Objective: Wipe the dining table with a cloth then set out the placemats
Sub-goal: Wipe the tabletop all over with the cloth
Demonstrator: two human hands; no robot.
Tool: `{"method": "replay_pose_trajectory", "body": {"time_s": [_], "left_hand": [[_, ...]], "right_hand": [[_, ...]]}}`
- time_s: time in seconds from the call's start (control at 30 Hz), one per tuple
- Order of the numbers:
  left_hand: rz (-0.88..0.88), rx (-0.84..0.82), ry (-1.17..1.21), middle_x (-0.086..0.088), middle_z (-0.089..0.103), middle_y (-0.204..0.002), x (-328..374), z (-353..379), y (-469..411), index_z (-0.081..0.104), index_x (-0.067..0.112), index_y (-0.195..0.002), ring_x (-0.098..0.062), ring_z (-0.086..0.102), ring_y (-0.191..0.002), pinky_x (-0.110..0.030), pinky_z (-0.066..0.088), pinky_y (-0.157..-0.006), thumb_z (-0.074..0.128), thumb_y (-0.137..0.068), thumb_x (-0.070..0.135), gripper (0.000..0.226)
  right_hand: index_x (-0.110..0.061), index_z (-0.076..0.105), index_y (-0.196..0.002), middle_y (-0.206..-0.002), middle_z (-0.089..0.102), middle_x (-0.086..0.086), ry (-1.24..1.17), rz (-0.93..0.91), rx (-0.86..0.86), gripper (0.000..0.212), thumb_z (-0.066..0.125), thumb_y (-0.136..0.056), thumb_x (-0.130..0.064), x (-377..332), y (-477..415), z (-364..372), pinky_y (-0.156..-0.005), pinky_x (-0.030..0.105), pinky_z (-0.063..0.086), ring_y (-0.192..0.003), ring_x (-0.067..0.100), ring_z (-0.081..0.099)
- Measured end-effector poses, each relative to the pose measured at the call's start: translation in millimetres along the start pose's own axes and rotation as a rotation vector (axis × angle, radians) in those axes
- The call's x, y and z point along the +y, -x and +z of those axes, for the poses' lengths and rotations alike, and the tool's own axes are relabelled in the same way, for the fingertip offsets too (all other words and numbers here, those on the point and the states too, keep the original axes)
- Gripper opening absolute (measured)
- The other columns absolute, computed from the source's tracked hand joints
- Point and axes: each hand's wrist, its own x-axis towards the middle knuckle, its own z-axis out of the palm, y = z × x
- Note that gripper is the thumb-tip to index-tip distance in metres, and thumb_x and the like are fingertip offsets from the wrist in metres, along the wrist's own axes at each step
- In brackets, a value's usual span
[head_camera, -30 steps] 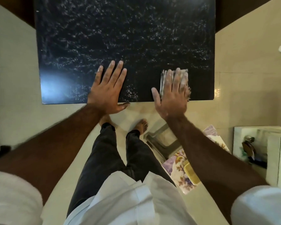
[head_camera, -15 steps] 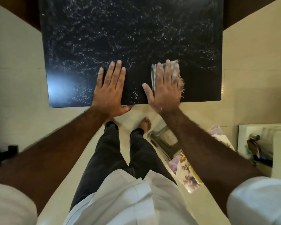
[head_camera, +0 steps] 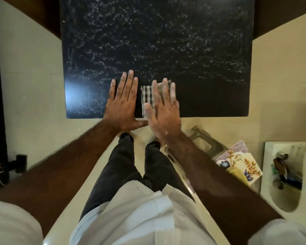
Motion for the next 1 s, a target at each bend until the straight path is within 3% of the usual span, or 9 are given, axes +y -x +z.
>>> {"method": "replay_pose_trajectory", "body": {"time_s": [0.07,0.13,0.27,0.37,0.57,0.7,0.8,1.0], "left_hand": [[0.015,0.0,0.032,-0.022,-0.013,-0.184,8,-6,2,-0.003,-0.002,-0.174,-0.039,-0.01,-0.172,-0.067,0.005,-0.136,0.038,-0.073,0.112,0.158],[0.033,0.016,0.029,-0.023,-0.01,-0.184,25,-10,1,-0.002,-0.003,-0.174,-0.04,-0.008,-0.172,-0.067,0.006,-0.136,0.03,-0.084,0.106,0.145],[0.05,0.101,0.025,-0.021,-0.008,-0.185,79,-8,-12,-0.002,0.002,-0.176,-0.038,-0.006,-0.172,-0.063,0.004,-0.137,0.023,-0.112,0.071,0.097],[0.003,0.092,0.028,-0.019,-0.01,-0.185,103,-3,-23,-0.003,0.004,-0.176,-0.036,-0.007,-0.172,-0.06,0.005,-0.138,0.021,-0.116,0.054,0.082],[-0.026,0.088,0.02,-0.015,-0.008,-0.186,81,8,-16,-0.003,0.01,-0.177,-0.036,-0.005,-0.173,-0.06,0.01,-0.137,0.017,-0.116,0.055,0.078],[-0.139,0.093,-0.008,-0.009,-0.005,-0.187,47,3,-6,0.002,0.016,-0.178,-0.04,-0.004,-0.172,-0.067,0.009,-0.135,0.019,-0.114,0.058,0.078],[-0.215,0.134,0.008,-0.009,-0.003,-0.187,59,-6,-24,0.003,0.015,-0.178,-0.038,-0.002,-0.172,-0.068,0.009,-0.135,0.021,-0.114,0.055,0.077],[-0.047,0.099,0.0,-0.013,-0.007,-0.186,94,-8,-44,-0.002,0.011,-0.177,-0.033,-0.004,-0.173,-0.065,0.009,-0.136,0.022,-0.116,0.053,0.078]], "right_hand": [[-0.023,0.024,-0.178,-0.187,0.01,0.007,0.036,0.016,0.12,0.079,0.013,-0.113,-0.067,31,-2,-17,-0.136,0.055,0.016,-0.174,0.033,0.003],[-0.016,0.033,-0.175,-0.185,0.021,0.011,0.113,0.054,0.217,0.074,0.015,-0.117,-0.058,65,-5,-27,-0.137,0.048,0.016,-0.173,0.035,0.012],[-0.01,0.036,-0.173,-0.183,0.026,0.014,0.274,-0.055,0.181,0.065,0.025,-0.118,-0.043,108,-12,-24,-0.135,0.052,0.028,-0.171,0.038,0.018],[-0.011,0.031,-0.175,-0.184,0.021,0.014,0.352,-0.083,0.154,0.064,0.034,-0.118,-0.04,112,-16,-21,-0.133,0.053,0.031,-0.172,0.038,0.016],[-0.014,0.028,-0.176,-0.185,0.02,0.012,0.408,-0.076,0.193,0.065,0.036,-0.118,-0.041,109,-15,-21,-0.132,0.048,0.031,-0.172,0.036,0.016],[-0.014,0.027,-0.177,-0.185,0.019,0.013,0.42,-0.072,0.187,0.066,0.035,-0.118,-0.044,106,-16,-21,-0.13,0.048,0.033,-0.172,0.038,0.015],[-0.015,0.023,-0.177,-0.185,0.016,0.014,0.419,-0.077,0.164,0.068,0.032,-0.118,-0.047,101,-19,-21,-0.13,0.05,0.033,-0.172,0.039,0.013],[-0.014,0.018,-0.178,-0.186,0.011,0.015,0.436,-0.114,0.106,0.071,0.031,-0.118,-0.049,96,-22,-20,-0.133,0.051,0.028,-0.173,0.038,0.01]]}}
